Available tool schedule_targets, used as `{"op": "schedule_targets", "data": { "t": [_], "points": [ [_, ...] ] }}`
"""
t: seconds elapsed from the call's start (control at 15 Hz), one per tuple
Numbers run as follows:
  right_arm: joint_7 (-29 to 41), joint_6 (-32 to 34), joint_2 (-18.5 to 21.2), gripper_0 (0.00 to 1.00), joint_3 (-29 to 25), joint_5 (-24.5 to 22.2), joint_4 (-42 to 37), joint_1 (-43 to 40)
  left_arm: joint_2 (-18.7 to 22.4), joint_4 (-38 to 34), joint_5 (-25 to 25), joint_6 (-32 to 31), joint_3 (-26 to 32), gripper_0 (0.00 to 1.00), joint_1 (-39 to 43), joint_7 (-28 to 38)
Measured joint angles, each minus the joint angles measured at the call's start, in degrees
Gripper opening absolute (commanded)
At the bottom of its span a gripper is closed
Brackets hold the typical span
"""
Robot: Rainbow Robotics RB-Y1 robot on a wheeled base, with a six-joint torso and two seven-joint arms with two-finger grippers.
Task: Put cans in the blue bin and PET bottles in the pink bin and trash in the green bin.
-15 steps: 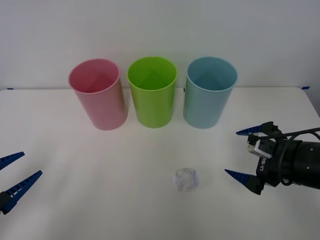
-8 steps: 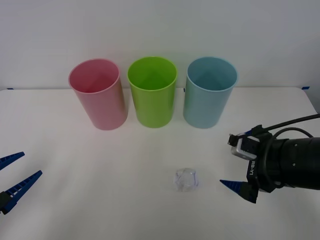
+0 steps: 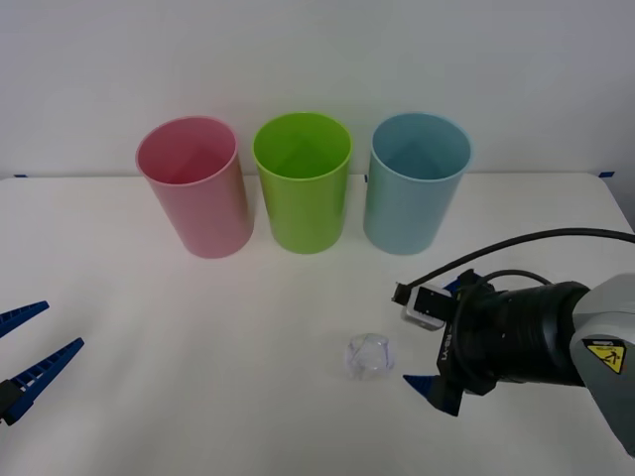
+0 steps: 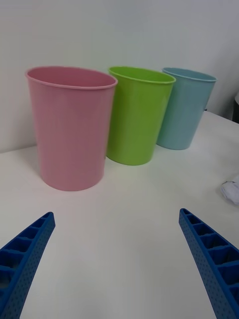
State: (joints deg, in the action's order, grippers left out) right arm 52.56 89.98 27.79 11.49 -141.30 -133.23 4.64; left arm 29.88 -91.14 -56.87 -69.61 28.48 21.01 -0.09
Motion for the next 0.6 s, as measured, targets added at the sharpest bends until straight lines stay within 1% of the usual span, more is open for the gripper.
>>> {"op": "schedule_targets", "data": {
  "t": [0.27,0.6],
  "points": [
    [-0.05,0.02,-2.86,1.00,1.37,-1.57,3.58,1.55,0.00,0.00,0.00,0.00,0.00,0.86,0.00,0.00],
    [0.12,0.02,-5.32,1.00,3.97,-4.26,8.56,3.94,0.00,0.00,0.00,0.00,0.00,0.85,0.00,0.00]
  ]
}}
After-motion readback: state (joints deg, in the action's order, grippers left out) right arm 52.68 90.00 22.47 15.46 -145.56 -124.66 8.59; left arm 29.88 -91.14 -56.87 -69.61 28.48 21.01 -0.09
